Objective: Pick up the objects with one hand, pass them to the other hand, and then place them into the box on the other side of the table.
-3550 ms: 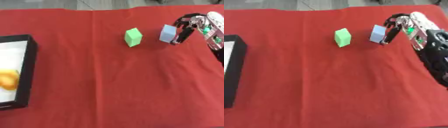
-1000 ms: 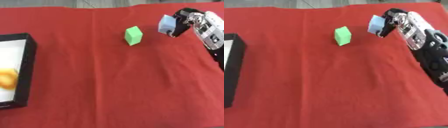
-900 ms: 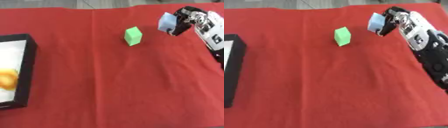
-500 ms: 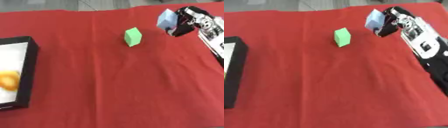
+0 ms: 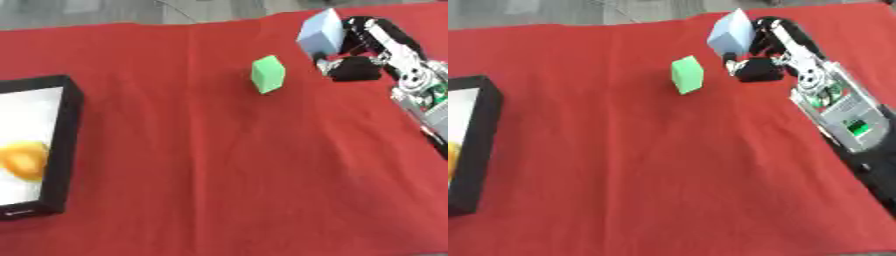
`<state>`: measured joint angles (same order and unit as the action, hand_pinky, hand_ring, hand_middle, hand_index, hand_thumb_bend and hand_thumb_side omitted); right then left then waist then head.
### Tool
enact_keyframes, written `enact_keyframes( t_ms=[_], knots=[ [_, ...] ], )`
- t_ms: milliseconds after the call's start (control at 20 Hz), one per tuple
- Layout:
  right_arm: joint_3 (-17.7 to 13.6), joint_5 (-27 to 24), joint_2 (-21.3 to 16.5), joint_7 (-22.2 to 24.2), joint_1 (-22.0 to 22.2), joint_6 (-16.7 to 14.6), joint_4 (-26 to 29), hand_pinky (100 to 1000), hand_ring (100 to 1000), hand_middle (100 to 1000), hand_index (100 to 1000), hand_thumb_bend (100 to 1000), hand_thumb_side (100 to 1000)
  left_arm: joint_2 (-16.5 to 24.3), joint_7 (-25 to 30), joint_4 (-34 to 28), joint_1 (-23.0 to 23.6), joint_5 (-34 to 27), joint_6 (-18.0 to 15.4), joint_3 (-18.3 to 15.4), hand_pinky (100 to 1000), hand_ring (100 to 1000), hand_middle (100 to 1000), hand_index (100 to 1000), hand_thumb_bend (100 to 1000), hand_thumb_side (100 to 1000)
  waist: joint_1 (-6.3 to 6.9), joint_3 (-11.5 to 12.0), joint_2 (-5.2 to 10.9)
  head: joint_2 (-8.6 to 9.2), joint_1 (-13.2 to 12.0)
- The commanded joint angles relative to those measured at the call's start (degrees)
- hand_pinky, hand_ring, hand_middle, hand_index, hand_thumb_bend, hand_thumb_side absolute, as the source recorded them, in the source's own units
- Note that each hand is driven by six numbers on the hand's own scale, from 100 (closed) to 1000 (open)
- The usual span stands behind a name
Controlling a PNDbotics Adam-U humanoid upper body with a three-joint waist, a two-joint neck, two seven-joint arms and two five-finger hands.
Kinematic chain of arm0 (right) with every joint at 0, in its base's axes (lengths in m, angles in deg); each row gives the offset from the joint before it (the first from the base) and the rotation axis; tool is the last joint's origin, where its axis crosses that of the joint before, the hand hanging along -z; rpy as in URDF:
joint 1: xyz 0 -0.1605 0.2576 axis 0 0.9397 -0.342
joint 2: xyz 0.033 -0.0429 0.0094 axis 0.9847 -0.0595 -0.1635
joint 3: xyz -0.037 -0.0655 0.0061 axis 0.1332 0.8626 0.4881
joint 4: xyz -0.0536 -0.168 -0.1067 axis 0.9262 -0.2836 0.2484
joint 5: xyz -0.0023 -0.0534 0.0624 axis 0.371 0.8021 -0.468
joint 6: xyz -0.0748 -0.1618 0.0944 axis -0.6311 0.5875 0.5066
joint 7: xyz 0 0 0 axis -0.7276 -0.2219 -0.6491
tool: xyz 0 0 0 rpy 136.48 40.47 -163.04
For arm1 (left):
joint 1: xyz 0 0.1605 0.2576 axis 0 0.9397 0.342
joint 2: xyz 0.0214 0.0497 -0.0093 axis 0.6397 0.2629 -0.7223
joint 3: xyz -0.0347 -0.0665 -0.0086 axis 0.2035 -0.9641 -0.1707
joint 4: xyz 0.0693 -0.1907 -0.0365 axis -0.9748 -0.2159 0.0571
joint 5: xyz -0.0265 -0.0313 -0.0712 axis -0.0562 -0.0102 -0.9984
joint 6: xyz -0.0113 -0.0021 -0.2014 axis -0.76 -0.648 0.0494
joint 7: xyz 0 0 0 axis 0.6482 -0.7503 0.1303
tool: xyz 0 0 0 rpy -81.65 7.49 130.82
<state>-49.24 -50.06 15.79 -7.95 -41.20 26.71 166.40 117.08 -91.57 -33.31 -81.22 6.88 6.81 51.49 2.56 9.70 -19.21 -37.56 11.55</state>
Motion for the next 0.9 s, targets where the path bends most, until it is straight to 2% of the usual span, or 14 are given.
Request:
enact_keyframes(
  t_ms=[50,100,250,500,650,700,900],
  knots=[
    [1.2,-2.0,0.3,-3.7,-0.1,0.8,4.4,776,683,543,635,100,145,2.8,0.2,-1.0,-1.5,0.2,-0.7,0.1,866,754,723,772,100,779,0.04,0.1,1.72,-0.18,-0.2],
    [1.8,-2.0,0.9,-4.2,-0.1,1.2,5.2,775,682,544,636,100,246,3.2,0.3,-1.0,-1.9,0.4,-0.8,0.3,866,755,725,773,100,774,0.06,0.1,1.80,-0.25,-0.3],
    [3.6,-2.1,2.9,-5.2,-0.4,2.4,6.1,769,675,540,635,100,279,4.8,1.1,-1.0,-3.7,0.6,-1.3,1.1,866,757,727,778,100,764,0.12,0.2,2.09,-0.49,-0.2],
    [6.3,-2.9,6.3,-7.8,-1.7,2.6,6.6,761,669,538,636,100,316,7.5,4.3,-1.0,-6.7,2.4,-1.7,3.3,862,759,728,781,100,755,0.31,0.3,2.32,-0.89,-0.4],
    [7.6,-2.7,7.9,-8.5,-2.3,2.7,7.1,761,668,536,634,100,284,8.7,6.6,-1.0,-7.8,3.3,-0.9,4.7,861,760,730,782,100,749,0.33,0.2,2.34,-1.11,-0.7],
    [8.0,-2.4,8.3,-8.6,-2.5,2.7,7.2,760,667,535,633,100,307,9.0,7.4,-1.0,-8.1,3.5,-0.6,5.0,861,762,731,784,100,759,0.33,0.2,2.35,-1.19,-0.8],
    [9.5,-0.6,10.1,-8.8,-3.1,2.5,7.3,760,668,535,633,100,289,10.5,10.5,-1.0,-9.6,4.8,0.6,6.3,861,765,737,790,100,755,0.42,0.3,2.43,-1.35,-0.9]
  ],
)
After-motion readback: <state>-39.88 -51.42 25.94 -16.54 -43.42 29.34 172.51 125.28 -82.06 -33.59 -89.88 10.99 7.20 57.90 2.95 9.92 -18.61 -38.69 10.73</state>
